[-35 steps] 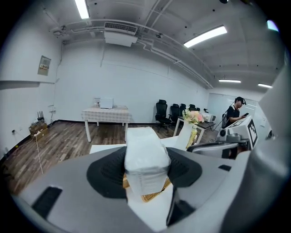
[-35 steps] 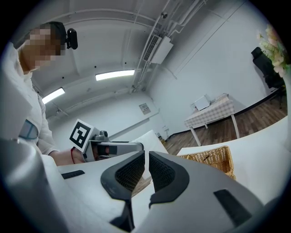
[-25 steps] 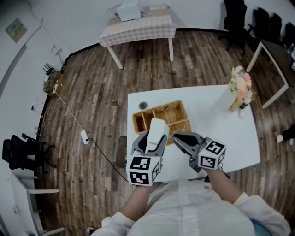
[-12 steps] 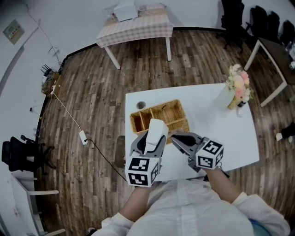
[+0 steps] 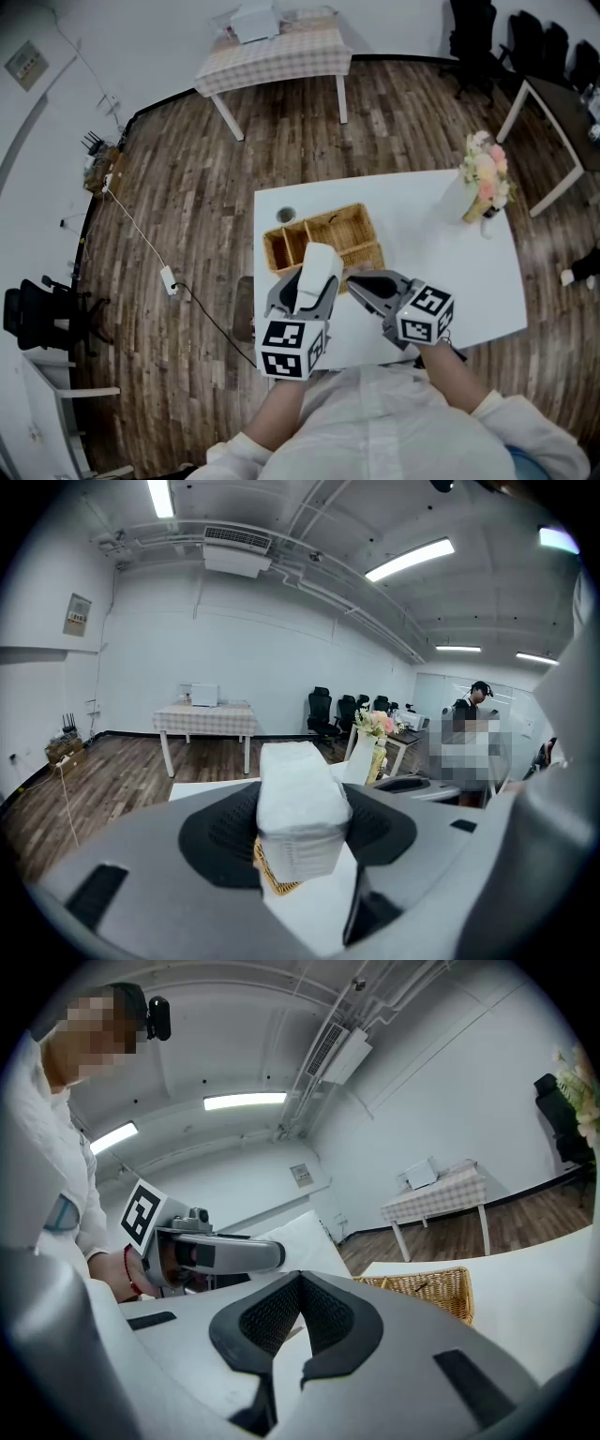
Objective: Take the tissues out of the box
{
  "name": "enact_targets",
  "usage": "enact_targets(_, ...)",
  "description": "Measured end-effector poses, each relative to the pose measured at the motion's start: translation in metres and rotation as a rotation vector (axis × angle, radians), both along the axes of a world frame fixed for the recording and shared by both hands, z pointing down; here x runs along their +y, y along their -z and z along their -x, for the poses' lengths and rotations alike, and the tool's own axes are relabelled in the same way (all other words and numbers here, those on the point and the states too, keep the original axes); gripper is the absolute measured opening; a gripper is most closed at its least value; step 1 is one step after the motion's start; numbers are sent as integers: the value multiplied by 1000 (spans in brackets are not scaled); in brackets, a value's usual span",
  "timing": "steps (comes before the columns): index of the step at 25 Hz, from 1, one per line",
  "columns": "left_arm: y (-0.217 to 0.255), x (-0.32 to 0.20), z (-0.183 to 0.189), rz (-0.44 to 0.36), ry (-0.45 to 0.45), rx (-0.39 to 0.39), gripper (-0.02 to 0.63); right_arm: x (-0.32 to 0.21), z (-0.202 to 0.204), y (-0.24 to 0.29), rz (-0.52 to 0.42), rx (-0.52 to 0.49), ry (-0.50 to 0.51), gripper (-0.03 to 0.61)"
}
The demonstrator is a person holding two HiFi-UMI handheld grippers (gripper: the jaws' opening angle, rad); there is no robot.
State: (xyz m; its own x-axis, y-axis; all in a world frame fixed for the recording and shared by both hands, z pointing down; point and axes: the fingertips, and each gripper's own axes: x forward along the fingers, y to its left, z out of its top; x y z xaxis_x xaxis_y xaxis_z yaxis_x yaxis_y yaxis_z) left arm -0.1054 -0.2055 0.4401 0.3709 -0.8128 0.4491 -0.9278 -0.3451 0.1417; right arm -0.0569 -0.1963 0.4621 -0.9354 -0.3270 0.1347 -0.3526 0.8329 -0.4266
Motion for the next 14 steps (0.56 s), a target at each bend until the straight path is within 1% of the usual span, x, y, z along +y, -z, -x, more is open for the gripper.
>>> enact_targets(14, -2, -9, -4, 3, -19, -2, 236, -6, -2, -2, 8, 1, -4, 31)
